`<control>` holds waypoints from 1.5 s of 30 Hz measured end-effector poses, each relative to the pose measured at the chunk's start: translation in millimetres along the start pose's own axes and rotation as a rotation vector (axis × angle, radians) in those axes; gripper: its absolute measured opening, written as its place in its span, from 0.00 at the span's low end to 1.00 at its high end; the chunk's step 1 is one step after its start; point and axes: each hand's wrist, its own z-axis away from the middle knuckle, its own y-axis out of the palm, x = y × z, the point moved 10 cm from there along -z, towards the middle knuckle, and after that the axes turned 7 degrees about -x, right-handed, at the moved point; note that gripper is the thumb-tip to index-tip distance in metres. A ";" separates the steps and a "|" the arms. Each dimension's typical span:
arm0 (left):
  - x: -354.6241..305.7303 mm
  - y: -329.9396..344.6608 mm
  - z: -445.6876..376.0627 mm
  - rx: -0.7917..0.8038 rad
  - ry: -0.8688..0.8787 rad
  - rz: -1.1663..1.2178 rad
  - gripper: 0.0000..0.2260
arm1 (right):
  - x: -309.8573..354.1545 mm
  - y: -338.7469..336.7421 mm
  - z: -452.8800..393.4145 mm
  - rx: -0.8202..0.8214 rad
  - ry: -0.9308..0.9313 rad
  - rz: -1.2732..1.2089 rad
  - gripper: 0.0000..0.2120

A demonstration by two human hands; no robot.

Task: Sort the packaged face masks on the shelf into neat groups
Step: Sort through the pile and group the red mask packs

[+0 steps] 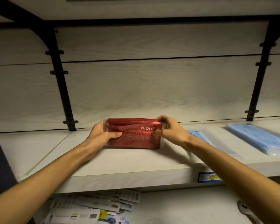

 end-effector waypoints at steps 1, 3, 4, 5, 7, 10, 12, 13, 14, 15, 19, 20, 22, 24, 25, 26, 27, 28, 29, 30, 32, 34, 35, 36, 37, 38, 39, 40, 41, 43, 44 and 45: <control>-10.9 -1.2 -1.7 0.009 0.052 -0.046 0.20 | 15.5 -3.0 -2.9 0.010 -0.076 0.124 0.21; -35.4 -0.7 -5.4 0.029 0.155 -0.132 0.19 | 46.6 -1.9 -6.4 0.040 -0.219 0.313 0.29; -48.4 2.4 -6.3 0.054 0.214 -0.173 0.19 | 60.3 1.2 -8.0 0.058 -0.286 0.402 0.33; -61.9 6.6 -6.2 0.082 0.275 -0.214 0.17 | 72.0 5.4 -9.4 0.065 -0.352 0.510 0.34; -86.4 13.8 -5.9 0.120 0.389 -0.305 0.15 | 86.0 13.9 -12.4 0.074 -0.442 0.694 0.30; -114.6 18.9 -6.4 0.103 0.500 -0.433 0.14 | 89.3 21.6 -14.2 0.128 -0.421 0.626 0.13; -129.5 14.9 -7.6 -0.019 0.575 -0.553 0.16 | 88.5 19.2 -15.8 0.106 -0.398 0.485 0.10; -136.2 11.5 -6.1 -0.123 0.622 -0.605 0.20 | 87.2 16.0 -16.8 0.083 -0.374 0.391 0.10; -140.9 7.9 -3.1 -0.233 0.651 -0.620 0.26 | 84.9 12.3 -17.3 0.063 -0.331 0.283 0.09; -141.9 3.2 0.0 -0.326 0.639 -0.574 0.31 | 79.9 8.9 -18.8 0.052 -0.267 0.164 0.08; -81.0 12.3 -10.2 -0.248 0.103 -0.264 0.33 | 40.3 6.7 -20.2 0.064 0.109 -0.149 0.04; -58.6 26.2 -8.7 -0.129 -0.050 -0.223 0.26 | 30.3 7.5 -17.3 0.059 0.186 -0.160 0.04; -24.7 56.0 3.9 0.106 -0.274 -0.104 0.13 | 13.1 11.7 -10.8 0.056 0.297 -0.206 0.09; -3.4 71.9 13.1 0.183 -0.403 0.034 0.10 | 1.2 22.6 -1.5 0.100 0.395 -0.288 0.15; 2.4 74.1 15.3 0.175 -0.435 0.060 0.10 | -2.9 26.4 2.9 0.124 0.422 -0.290 0.14; 6.8 74.0 15.2 0.155 -0.450 0.066 0.10 | -6.8 28.2 6.3 0.139 0.439 -0.265 0.12; 8.6 74.7 16.9 0.141 -0.457 0.067 0.10 | -10.0 27.6 9.7 0.141 0.452 -0.219 0.10; 10.5 75.2 18.0 0.133 -0.463 0.063 0.11 | -12.6 25.5 12.7 0.139 0.456 -0.152 0.08; 12.1 76.0 20.4 0.134 -0.471 0.048 0.12 | -14.5 22.3 14.6 0.135 0.449 -0.069 0.06; 14.0 77.0 22.9 0.141 -0.479 0.027 0.12 | -16.1 19.0 15.0 0.128 0.433 0.028 0.07; 15.4 78.8 28.7 0.157 -0.482 -0.020 0.11 | -17.3 13.1 16.5 0.125 0.408 0.189 0.10; 13.4 78.6 31.4 0.155 -0.457 -0.087 0.09 | -19.1 11.8 19.5 0.146 0.422 0.231 0.11; 11.4 77.7 31.3 0.152 -0.432 -0.133 0.09 | -19.0 11.9 22.1 0.166 0.428 0.227 0.11; 9.4 77.0 31.3 0.151 -0.405 -0.181 0.09 | -19.1 12.2 24.6 0.186 0.434 0.220 0.13; 8.0 75.8 31.5 0.149 -0.381 -0.226 0.09 | -19.8 12.2 26.8 0.202 0.437 0.213 0.14; 7.1 74.3 31.4 0.146 -0.360 -0.267 0.10 | -20.2 11.7 28.8 0.214 0.433 0.216 0.14; 6.2 72.6 31.0 0.146 -0.338 -0.306 0.10 | -20.3 10.9 29.9 0.221 0.424 0.227 0.13; 5.3 71.3 30.7 0.148 -0.318 -0.344 0.09 | -20.4 9.9 30.2 0.221 0.414 0.238 0.13; 5.0 70.6 30.5 0.150 -0.302 -0.377 0.09 | -21.1 8.9 29.9 0.217 0.406 0.245 0.14; 4.4 70.8 30.5 0.145 -0.275 -0.420 0.07 | -22.7 8.9 28.8 0.215 0.400 0.248 0.13; 4.0 71.0 30.7 0.136 -0.258 -0.440 0.05 | -23.3 9.8 27.7 0.212 0.394 0.248 0.12; 4.3 71.2 30.7 0.125 -0.242 -0.460 0.04 | -24.2 11.0 26.3 0.203 0.384 0.252 0.10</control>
